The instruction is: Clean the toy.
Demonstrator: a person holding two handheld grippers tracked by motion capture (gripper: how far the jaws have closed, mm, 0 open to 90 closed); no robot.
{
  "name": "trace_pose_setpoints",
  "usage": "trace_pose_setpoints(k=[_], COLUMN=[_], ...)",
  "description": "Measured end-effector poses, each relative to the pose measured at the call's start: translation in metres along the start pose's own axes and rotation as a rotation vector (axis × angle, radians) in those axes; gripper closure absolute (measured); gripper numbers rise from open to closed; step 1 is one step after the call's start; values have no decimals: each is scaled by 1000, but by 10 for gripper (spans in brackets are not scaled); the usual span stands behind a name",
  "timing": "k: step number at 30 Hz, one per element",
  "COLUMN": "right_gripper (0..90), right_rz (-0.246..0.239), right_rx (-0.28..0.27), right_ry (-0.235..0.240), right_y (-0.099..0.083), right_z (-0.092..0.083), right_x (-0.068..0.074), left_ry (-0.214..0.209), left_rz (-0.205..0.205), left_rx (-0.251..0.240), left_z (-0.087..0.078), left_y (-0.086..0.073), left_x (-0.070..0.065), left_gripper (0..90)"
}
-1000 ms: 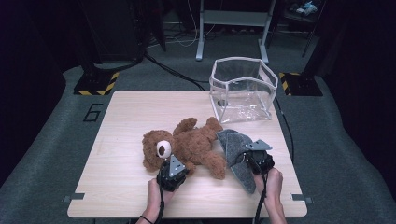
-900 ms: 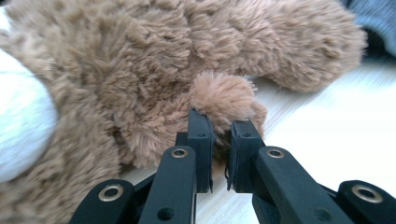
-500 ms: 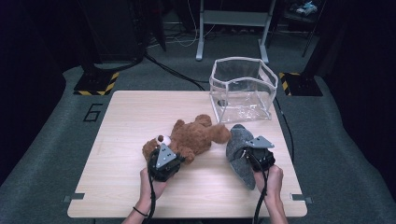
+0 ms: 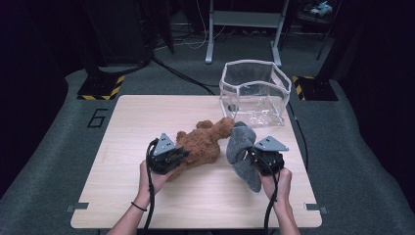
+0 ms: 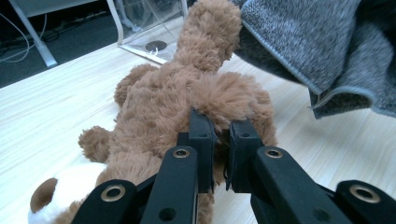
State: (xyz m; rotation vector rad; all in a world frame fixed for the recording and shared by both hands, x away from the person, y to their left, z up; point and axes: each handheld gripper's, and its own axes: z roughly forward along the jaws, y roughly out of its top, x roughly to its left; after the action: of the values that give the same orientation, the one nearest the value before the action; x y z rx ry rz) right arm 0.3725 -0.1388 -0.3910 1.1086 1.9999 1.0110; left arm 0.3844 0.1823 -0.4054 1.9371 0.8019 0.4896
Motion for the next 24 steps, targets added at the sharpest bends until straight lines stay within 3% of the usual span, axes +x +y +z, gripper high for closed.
trace_pose_setpoints(k=[6, 9, 12, 17, 21, 24], right_gripper=[825, 825, 825, 825, 825, 826], right_rz=[-52, -87, -125, -153, -140, -146], right_rx=[-112, -124, -83, 15, 56, 74], right_ry=[62, 113, 158, 188, 148, 107], right_y=[36, 50, 58, 60, 59, 58], right_z=[-11, 3, 36, 80, 98, 100], right_x=[27, 43, 60, 80, 78, 75], left_ry=[-19, -26, -37, -40, -39, -38], left_rz=[-30, -46, -59, -64, -77, -80], left_rx=[9, 10, 23, 44, 52, 52], left_z=[2, 4, 7, 10, 11, 11], left_y=[3, 6, 8, 11, 12, 12], left_x=[10, 15, 19, 26, 31, 34], left_gripper=[830, 830, 829, 829, 829, 829])
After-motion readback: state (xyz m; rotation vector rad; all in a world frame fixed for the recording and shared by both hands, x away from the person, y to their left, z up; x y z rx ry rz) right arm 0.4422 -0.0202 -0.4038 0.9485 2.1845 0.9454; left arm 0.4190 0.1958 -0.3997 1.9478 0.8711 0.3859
